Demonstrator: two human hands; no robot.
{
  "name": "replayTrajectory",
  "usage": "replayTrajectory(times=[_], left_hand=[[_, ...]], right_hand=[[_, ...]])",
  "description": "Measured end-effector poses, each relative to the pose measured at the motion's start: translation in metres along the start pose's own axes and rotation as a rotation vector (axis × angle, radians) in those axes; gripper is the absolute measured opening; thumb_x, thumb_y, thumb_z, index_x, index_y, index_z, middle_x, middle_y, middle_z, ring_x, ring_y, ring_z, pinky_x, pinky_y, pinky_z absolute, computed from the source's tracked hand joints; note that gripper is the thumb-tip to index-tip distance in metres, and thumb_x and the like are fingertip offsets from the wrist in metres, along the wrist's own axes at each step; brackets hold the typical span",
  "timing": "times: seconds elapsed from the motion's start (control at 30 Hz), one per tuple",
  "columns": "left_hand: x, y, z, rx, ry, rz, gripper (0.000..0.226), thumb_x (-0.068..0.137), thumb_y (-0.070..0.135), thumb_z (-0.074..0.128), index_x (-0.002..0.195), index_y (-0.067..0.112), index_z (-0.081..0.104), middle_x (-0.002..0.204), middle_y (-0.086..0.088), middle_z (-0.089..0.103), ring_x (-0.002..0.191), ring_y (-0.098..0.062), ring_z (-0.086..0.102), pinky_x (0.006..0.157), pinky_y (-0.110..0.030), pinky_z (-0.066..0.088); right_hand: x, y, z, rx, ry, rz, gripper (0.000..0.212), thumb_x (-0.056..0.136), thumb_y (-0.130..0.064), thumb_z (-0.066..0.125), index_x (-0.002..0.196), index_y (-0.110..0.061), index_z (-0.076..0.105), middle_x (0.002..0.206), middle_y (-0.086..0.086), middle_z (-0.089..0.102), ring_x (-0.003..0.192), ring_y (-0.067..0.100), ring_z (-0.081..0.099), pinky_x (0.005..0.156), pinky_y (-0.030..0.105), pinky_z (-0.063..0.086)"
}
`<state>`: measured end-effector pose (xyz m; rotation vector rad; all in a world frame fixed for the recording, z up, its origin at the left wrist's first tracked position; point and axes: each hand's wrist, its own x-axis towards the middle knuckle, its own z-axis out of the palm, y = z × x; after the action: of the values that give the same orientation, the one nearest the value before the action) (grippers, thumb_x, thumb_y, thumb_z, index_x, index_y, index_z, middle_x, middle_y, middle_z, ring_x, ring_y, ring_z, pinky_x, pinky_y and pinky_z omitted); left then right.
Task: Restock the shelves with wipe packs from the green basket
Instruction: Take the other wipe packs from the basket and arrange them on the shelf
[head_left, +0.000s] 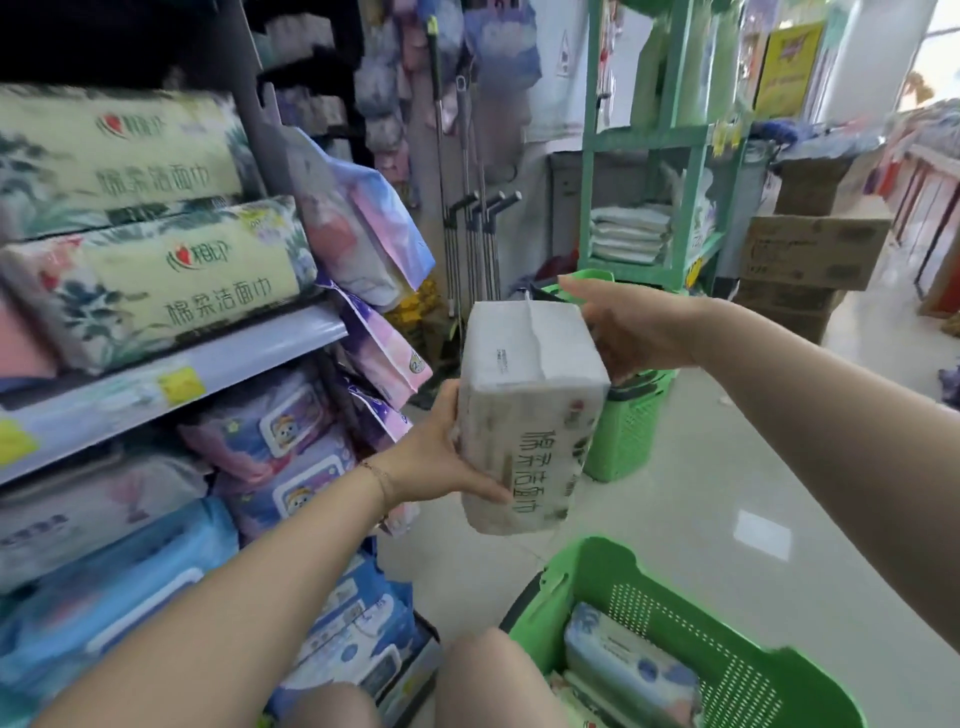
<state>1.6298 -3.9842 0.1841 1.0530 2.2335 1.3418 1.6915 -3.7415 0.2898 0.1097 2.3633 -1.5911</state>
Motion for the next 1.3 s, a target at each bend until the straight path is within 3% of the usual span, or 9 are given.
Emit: replayTrajectory(times=[0.17, 0.43, 0.6, 0.7, 0.8, 0.9, 1.07, 1.2, 1.3], left_hand=[[-0.01, 0.001, -0.006, -0.371, 0.137, -0.138, 0.105, 0.041, 0.019, 0.094, 0.13, 0.026, 0.039, 0.12, -0.001, 0.065, 0.109, -0.021, 0.064, 0.084, -0.046, 0.056], [-0.023, 0.033, -0.018, -0.785, 0.288, -0.141, 0.056, 0.075, 0.005, 0.073, 0.126, 0.007, 0.052, 0.107, -0.01, 0.067, 0.09, -0.031, 0.063, 0.047, -0.028, 0.055], [-0.03, 0.032, -0.037, -0.909, 0.248, 0.019, 0.061, 0.064, 0.018, 0.074, 0.122, 0.01, 0.059, 0.136, -0.024, 0.05, 0.125, -0.037, 0.047, 0.11, -0.054, 0.029], [-0.034, 0.028, -0.049, -0.952, 0.113, 0.08, 0.041, 0.061, 0.016, 0.081, 0.1, 0.01, 0.073, 0.123, -0.024, 0.055, 0.121, -0.037, 0.047, 0.113, -0.052, 0.027], [-0.041, 0.024, -0.061, -0.88, 0.113, -0.016, 0.05, 0.047, 0.02, 0.092, 0.091, 0.007, 0.072, 0.102, -0.015, 0.066, 0.1, -0.028, 0.062, 0.098, -0.044, 0.047], [-0.05, 0.021, -0.072, -0.833, 0.278, -0.07, 0.025, 0.055, 0.009, 0.087, 0.077, 0.009, 0.074, 0.084, -0.008, 0.072, 0.08, -0.018, 0.066, 0.07, -0.027, 0.058], [-0.071, 0.034, -0.104, -0.86, 0.596, 0.139, 0.092, 0.032, 0.012, 0.097, 0.114, 0.013, 0.054, 0.094, -0.011, 0.072, 0.082, -0.023, 0.07, 0.061, -0.025, 0.056], [-0.093, 0.052, -0.129, -0.691, 0.79, 0.199, 0.111, 0.062, -0.009, 0.076, 0.142, 0.044, 0.021, 0.122, -0.012, 0.063, 0.11, -0.037, 0.06, 0.081, -0.036, 0.052], [-0.108, 0.067, -0.146, -0.446, 0.751, 0.289, 0.104, 0.054, 0.008, 0.088, 0.133, 0.051, 0.035, 0.132, -0.004, 0.057, 0.116, -0.029, 0.059, 0.094, -0.047, 0.05]], right_hand=[[0.001, -0.012, 0.004, 0.071, 0.037, -0.214, 0.066, 0.083, -0.066, 0.043, 0.125, -0.016, 0.054, 0.092, 0.013, 0.068, 0.082, 0.025, 0.062, 0.073, 0.037, 0.04], [-0.009, -0.034, 0.037, -0.318, 0.138, -0.378, 0.068, 0.065, -0.049, 0.077, 0.125, -0.03, 0.054, 0.114, -0.007, 0.064, 0.103, 0.004, 0.061, 0.098, 0.033, 0.046], [-0.009, -0.039, 0.053, -0.321, 0.084, -0.487, 0.075, 0.073, -0.015, 0.08, 0.134, -0.031, 0.04, 0.116, -0.016, 0.056, 0.09, -0.016, 0.058, 0.071, 0.003, 0.045], [0.0, -0.035, 0.059, -0.273, 0.029, -0.486, 0.106, 0.062, -0.018, 0.089, 0.144, -0.03, 0.023, 0.121, -0.016, 0.06, 0.102, -0.005, 0.061, 0.087, 0.018, 0.05], [0.006, -0.038, 0.064, -0.357, 0.157, -0.534, 0.122, 0.045, -0.034, 0.094, 0.144, -0.032, 0.023, 0.127, -0.006, 0.054, 0.106, 0.009, 0.062, 0.092, 0.034, 0.052], [0.004, -0.047, 0.069, -0.568, 0.384, -0.709, 0.11, 0.051, -0.025, 0.088, 0.141, -0.033, 0.026, 0.121, -0.003, 0.039, 0.107, 0.009, 0.048, 0.09, 0.022, 0.045], [0.004, -0.055, 0.073, -0.665, 0.563, -0.953, 0.107, 0.057, -0.022, 0.085, 0.145, -0.026, 0.023, 0.126, -0.004, 0.03, 0.114, 0.007, 0.039, 0.1, 0.029, 0.042], [0.01, -0.062, 0.073, -0.677, 0.649, -0.986, 0.107, 0.063, -0.023, 0.084, 0.148, -0.028, 0.019, 0.133, -0.006, 0.025, 0.108, 0.001, 0.037, 0.098, 0.033, 0.043], [0.025, -0.077, 0.084, -0.694, 0.715, -1.022, 0.113, 0.064, -0.016, 0.084, 0.148, -0.04, 0.012, 0.131, -0.004, 0.028, 0.104, 0.001, 0.035, 0.092, 0.037, 0.048]])
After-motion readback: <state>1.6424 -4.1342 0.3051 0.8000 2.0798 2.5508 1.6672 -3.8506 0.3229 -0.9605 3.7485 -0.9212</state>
